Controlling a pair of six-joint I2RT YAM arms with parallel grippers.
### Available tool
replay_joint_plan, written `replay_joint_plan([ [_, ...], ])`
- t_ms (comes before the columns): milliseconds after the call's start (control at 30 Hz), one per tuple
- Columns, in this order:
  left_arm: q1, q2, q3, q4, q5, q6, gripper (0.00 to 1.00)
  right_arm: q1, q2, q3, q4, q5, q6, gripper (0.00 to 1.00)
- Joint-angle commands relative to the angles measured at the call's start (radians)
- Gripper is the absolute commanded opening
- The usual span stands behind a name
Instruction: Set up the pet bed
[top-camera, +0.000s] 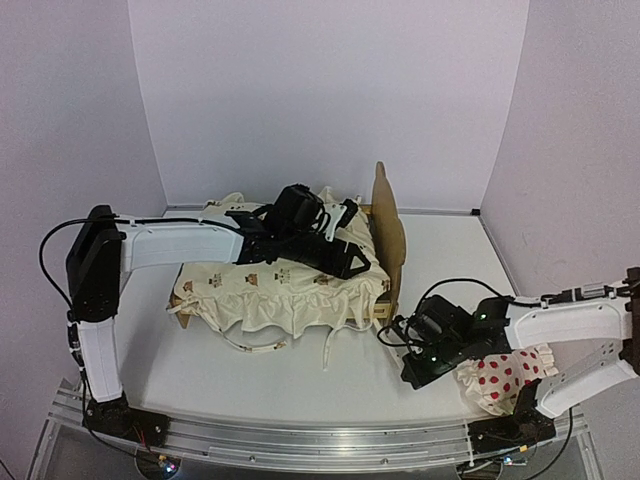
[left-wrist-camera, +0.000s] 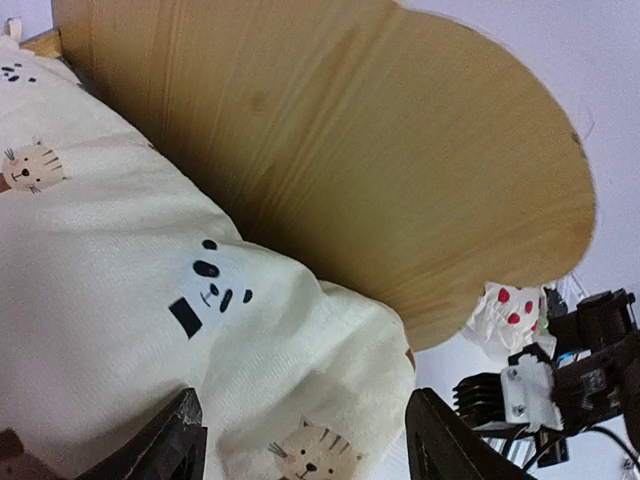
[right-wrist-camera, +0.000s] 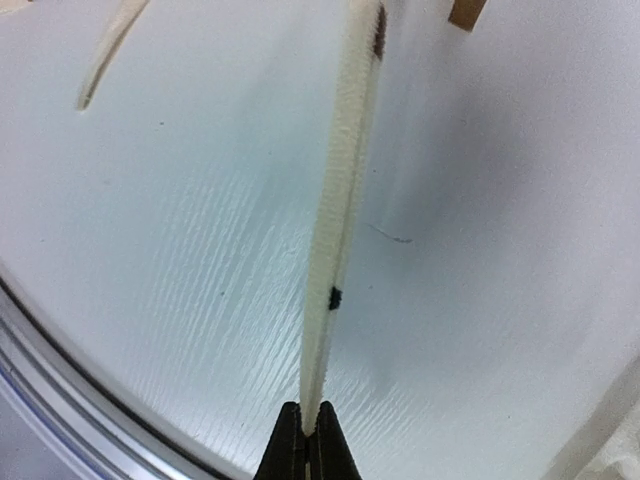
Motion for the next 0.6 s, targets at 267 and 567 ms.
replay_joint_plan([
  [267,-0.174,-0.314,-0.074,-0.375,-0.390,0.043,0.57,0.007,-0.130,0.182,-0.432,0.009,-0.059,0.00],
  [567,-0.185,-0.301,-0.249,-0.304,-0.258,0.005,0.43,0.008,-0.207,0.373,-0.519,0.045,-0.117,0.00],
])
